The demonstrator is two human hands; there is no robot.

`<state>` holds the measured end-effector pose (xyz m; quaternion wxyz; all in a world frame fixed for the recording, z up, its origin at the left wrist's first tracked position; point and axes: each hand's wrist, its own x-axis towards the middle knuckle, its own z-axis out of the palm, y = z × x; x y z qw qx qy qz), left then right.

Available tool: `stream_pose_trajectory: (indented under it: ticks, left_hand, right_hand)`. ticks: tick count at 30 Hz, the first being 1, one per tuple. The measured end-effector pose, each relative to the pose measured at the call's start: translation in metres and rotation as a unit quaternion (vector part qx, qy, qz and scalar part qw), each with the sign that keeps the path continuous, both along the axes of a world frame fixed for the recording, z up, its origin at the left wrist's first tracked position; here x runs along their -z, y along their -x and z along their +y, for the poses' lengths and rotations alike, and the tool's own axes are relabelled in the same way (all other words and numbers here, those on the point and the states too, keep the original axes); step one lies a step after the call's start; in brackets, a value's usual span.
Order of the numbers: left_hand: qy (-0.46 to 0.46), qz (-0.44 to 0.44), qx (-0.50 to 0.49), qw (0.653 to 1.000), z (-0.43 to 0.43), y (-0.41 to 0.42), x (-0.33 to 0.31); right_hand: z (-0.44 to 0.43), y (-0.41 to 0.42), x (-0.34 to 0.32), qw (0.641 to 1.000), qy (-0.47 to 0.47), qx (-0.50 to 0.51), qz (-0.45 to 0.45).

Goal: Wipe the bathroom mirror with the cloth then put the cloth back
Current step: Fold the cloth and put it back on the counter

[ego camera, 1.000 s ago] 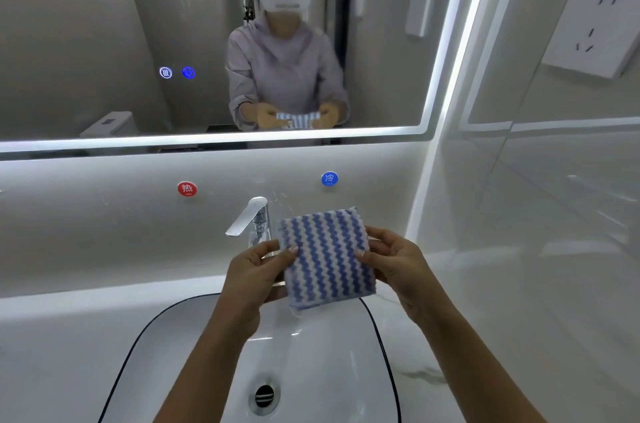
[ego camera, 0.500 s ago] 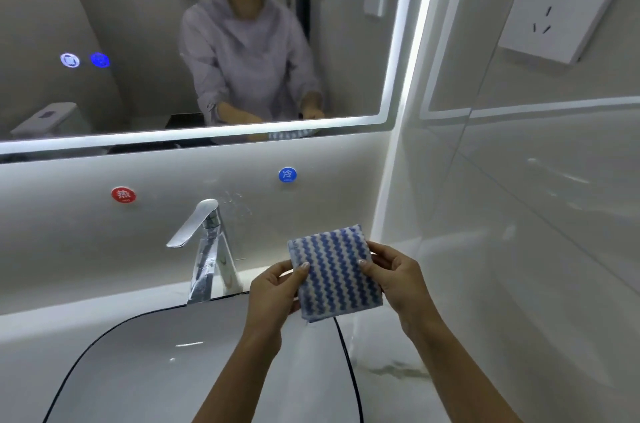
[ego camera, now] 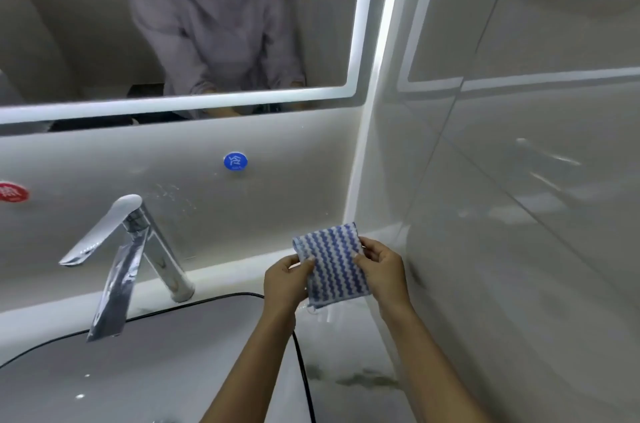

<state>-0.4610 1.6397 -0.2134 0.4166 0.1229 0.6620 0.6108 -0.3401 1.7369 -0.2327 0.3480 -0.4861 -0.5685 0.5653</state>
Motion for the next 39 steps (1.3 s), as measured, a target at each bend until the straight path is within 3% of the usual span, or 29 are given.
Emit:
stream_pose_trajectory:
  ticks: [15,31,39]
  left_hand:
    - [0.172,0.108,0.016,0.979,0.068,0.044,0.094]
    - [0.318,0.037,0.077,0.944,0.077,0.061,0.136]
    - [0.372,0.088,0.167,0.909,0.08,0.058,0.141]
  right_hand:
    - [0.046,0.049,0.088,0.996,0.068,-0.021,-0.052]
    - [0.05,0.054,0.152,0.983,0.111,-0.033,-0.143]
    - [0.04,0.046,0.159,0.986,0.08,-0.023,-0.143]
